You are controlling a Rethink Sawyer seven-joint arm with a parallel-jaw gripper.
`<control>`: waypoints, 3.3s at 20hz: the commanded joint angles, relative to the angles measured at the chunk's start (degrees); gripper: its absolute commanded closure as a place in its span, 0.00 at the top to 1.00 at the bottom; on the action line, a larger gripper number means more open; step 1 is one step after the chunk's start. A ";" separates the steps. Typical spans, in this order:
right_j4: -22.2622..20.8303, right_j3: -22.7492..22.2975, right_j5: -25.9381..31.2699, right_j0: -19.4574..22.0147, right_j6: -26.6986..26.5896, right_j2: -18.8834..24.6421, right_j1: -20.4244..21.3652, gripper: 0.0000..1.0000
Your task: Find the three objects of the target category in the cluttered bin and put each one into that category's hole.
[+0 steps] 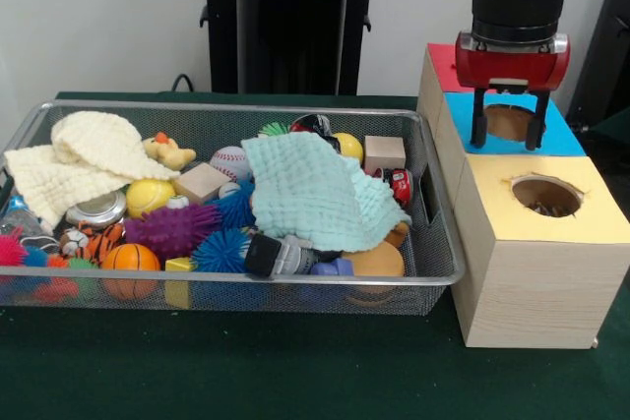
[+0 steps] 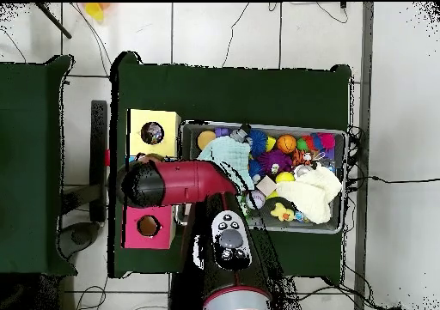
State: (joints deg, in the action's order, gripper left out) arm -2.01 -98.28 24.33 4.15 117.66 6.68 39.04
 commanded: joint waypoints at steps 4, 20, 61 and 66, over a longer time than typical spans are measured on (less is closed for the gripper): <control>-4.35 -3.05 -1.00 0.55 0.35 2.84 1.23 1.00; -3.60 -10.10 6.23 16.00 -8.15 7.90 12.93 1.00; -27.66 -33.97 -25.56 22.09 2.42 9.46 9.49 1.00; -26.23 -27.53 -17.01 24.68 -1.74 14.02 9.23 1.00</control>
State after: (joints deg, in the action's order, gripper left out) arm -26.21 -130.18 2.61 26.53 117.65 15.14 49.25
